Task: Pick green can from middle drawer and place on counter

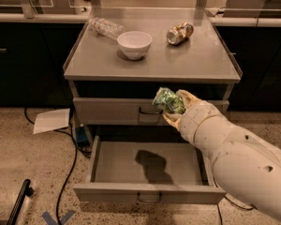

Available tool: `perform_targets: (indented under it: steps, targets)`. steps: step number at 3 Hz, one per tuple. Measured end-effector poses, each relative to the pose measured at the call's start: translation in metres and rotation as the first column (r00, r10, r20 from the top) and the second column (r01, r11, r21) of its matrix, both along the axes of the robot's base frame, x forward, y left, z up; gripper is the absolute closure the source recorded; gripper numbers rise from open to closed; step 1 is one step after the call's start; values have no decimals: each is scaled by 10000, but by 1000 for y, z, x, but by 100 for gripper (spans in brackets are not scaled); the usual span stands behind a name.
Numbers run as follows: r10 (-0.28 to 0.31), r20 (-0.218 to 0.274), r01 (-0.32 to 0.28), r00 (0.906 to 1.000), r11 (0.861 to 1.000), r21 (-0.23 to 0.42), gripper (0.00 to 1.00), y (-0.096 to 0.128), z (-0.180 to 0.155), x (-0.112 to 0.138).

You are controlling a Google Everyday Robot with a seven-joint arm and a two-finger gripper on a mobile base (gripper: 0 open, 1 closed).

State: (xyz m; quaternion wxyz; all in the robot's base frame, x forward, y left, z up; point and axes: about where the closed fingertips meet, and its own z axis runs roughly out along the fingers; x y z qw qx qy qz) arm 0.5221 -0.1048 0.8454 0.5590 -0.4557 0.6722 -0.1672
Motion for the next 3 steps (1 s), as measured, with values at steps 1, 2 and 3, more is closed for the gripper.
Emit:
perform_targets:
  steps: [1,2,3]
  targets:
    - [75,136,-76,9999,9999,112,100,7,-1,4]
    - [125,617,-106,9980,9995,-307,100,-1,14,20]
    - [366,1089,-264,9934,9952,-937,100,-10,33,50]
